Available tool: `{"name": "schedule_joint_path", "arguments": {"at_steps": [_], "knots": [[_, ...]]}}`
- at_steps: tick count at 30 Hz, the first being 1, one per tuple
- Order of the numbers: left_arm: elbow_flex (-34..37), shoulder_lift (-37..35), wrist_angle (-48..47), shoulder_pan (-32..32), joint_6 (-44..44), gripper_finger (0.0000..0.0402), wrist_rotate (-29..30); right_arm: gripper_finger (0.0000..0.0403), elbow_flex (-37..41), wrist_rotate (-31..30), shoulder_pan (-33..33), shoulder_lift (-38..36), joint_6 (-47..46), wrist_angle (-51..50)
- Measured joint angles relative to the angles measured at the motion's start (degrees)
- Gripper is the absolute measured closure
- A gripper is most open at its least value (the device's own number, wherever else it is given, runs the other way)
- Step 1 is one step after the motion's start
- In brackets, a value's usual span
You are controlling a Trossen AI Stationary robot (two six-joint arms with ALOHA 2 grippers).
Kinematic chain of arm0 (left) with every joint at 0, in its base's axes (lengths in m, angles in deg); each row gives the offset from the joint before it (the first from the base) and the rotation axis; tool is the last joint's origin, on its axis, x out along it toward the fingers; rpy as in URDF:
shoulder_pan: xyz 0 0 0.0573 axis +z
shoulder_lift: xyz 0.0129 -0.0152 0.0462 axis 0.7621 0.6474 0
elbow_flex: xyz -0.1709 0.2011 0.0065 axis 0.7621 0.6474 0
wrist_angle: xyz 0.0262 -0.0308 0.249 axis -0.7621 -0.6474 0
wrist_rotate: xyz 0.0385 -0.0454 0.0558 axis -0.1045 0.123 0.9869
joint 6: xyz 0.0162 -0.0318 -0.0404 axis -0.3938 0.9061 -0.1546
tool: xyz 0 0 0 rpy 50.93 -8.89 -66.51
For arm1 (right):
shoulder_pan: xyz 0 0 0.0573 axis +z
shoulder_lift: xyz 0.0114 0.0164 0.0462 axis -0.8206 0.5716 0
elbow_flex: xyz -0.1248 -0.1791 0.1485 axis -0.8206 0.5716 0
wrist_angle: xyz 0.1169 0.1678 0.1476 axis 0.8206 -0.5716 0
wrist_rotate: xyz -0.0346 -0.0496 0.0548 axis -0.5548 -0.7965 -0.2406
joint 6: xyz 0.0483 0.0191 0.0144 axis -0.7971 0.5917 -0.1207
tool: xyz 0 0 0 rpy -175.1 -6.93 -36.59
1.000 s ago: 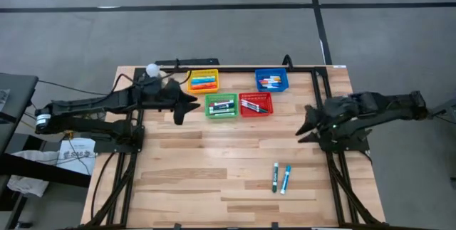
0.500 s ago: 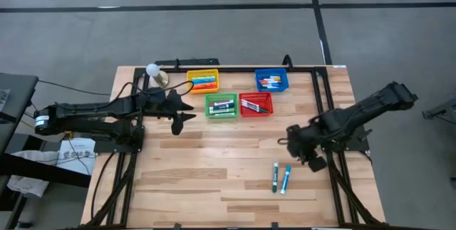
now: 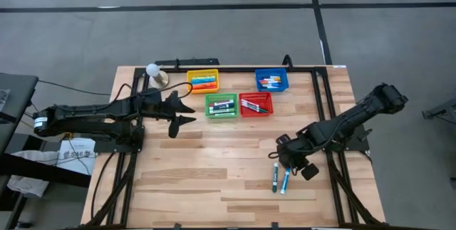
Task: Pick & Place Markers
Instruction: Put the blue marker into the green bin
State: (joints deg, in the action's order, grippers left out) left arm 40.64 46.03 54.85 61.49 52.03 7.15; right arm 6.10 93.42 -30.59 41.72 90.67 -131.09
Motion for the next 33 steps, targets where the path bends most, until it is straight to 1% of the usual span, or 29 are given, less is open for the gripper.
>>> {"name": "schedule_joint_path", "arguments": {"at_steps": [7,12,15,17,23,33], "knots": [[2.9,-8.9,1.7,-2.0,3.1,0.0243,0.0,0.0280,0.0,0.1,3.1,3.0,1.4,0.5],[5.8,-14.9,1.9,-5.3,5.6,0.0243,0.0,0.0280,0.0,0.0,6.2,7.1,2.7,2.5],[6.9,-16.9,2.2,-7.5,5.6,0.0243,-0.1,0.0280,0.0,0.0,7.5,9.8,2.7,4.5],[7.7,-17.8,2.1,-8.5,5.6,0.0243,-0.1,0.0280,0.0,-0.3,8.2,11.4,2.7,5.1],[9.8,-18.9,2.9,-10.0,6.1,0.0243,0.0,0.0282,0.0,-4.7,9.6,16.0,2.3,5.9],[9.9,-18.9,3.7,-10.0,6.0,0.0243,0.0,0.0288,-0.1,-4.8,9.9,20.6,2.2,9.5]]}}
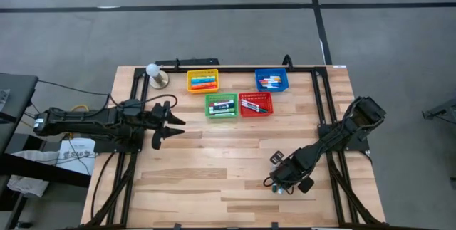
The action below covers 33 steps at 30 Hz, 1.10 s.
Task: Pick & Place Markers
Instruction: Put the blue marker into the green bin
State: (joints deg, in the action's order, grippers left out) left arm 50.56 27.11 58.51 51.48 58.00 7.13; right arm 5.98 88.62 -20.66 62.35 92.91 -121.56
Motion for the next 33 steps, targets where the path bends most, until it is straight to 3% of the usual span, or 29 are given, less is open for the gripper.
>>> {"name": "schedule_joint_path", "arguments": {"at_steps": [10,23,30,33], "knots": [[0.0,0.0,1.0,0.0,0.2,0.0243,0.0,0.0350,0.1,0.3,0.0,-0.5,-1.3,-1.5],[-0.1,0.4,14.1,0.0,0.0,0.0243,0.0,0.0349,-4.2,5.0,-0.8,-7.2,-9.1,-17.2],[-0.1,0.5,22.7,0.0,-3.5,0.0243,0.0,0.0349,-7.8,4.8,-8.3,-16.0,-13.5,-19.4],[-0.1,0.6,26.0,0.0,-3.8,0.0243,0.0,0.0349,-9.8,4.8,-13.9,-19.1,-15.1,-15.3]]}}
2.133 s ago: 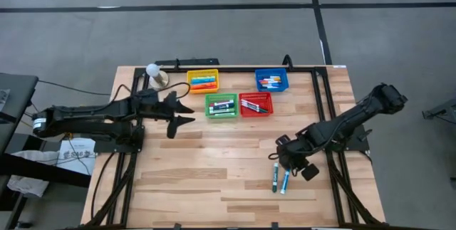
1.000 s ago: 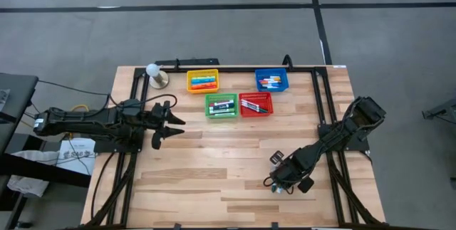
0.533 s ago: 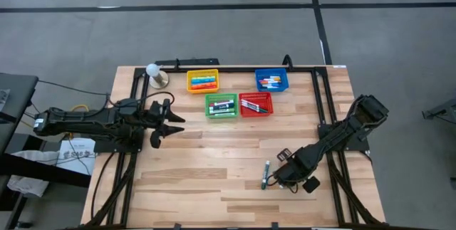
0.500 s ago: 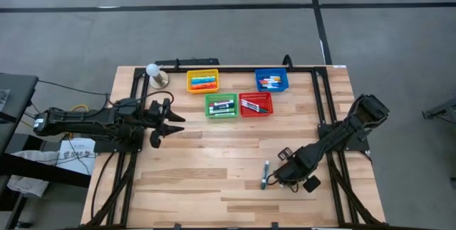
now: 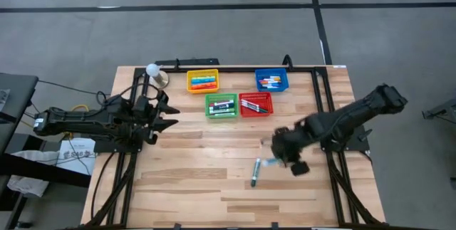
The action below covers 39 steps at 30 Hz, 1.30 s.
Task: Pick & Place Markers
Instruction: Put the blue marker into the green bin
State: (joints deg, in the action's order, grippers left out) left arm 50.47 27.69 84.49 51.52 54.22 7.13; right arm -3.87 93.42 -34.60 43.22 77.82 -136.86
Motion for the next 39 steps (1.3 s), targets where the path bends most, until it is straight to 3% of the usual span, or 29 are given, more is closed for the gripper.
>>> {"name": "schedule_joint_path", "arguments": {"at_steps": [7,12,16,22,27,39], "knots": [[0.0,1.3,5.2,0.0,0.6,0.0243,0.5,0.0350,-4.7,1.7,-12.2,-1.6,-3.8,22.6],[0.0,2.6,6.0,0.0,0.7,0.0243,0.9,0.0348,-6.5,7.0,-18.1,2.2,-7.3,40.8],[0.0,4.7,5.9,0.0,1.6,0.0243,4.0,0.0344,-8.0,10.6,-20.9,6.6,-9.7,49.2],[0.0,9.9,6.6,0.0,7.1,0.0243,7.8,0.0342,-10.7,13.2,-23.1,12.9,-12.2,54.1],[0.0,14.8,8.9,0.4,12.7,0.0243,8.5,0.0342,-12.8,13.6,-24.7,17.3,-14.5,56.6],[0.0,22.9,18.4,0.3,16.5,0.0232,7.8,0.0341,-17.2,15.2,-27.6,23.3,-16.9,58.9]]}}
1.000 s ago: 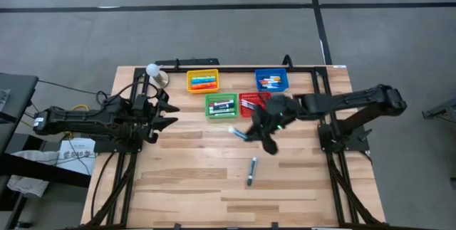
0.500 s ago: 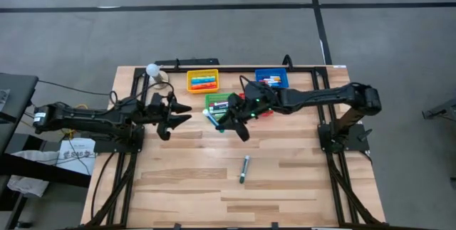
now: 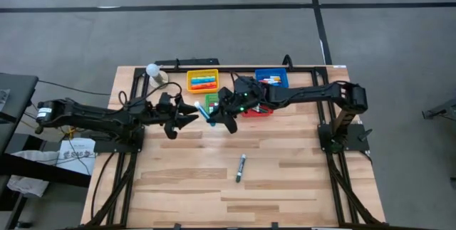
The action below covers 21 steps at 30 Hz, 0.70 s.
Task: Pick & Place Markers
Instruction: Put the blue marker into the green bin
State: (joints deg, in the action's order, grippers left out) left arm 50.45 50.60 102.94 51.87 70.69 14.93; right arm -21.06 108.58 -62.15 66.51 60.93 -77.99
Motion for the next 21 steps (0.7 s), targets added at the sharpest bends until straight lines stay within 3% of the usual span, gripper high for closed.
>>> {"name": "schedule_joint_path", "arguments": {"at_steps": [11,21], "knots": [[-0.8,2.9,3.1,0.0,0.6,0.0186,1.0,0.0340,-0.1,-0.1,-1.7,-0.1,-1.5,1.7],[-5.8,9.6,4.2,0.0,-2.7,0.0178,1.7,0.0340,-0.1,-0.2,-1.6,-0.1,-2.1,2.1]]}}
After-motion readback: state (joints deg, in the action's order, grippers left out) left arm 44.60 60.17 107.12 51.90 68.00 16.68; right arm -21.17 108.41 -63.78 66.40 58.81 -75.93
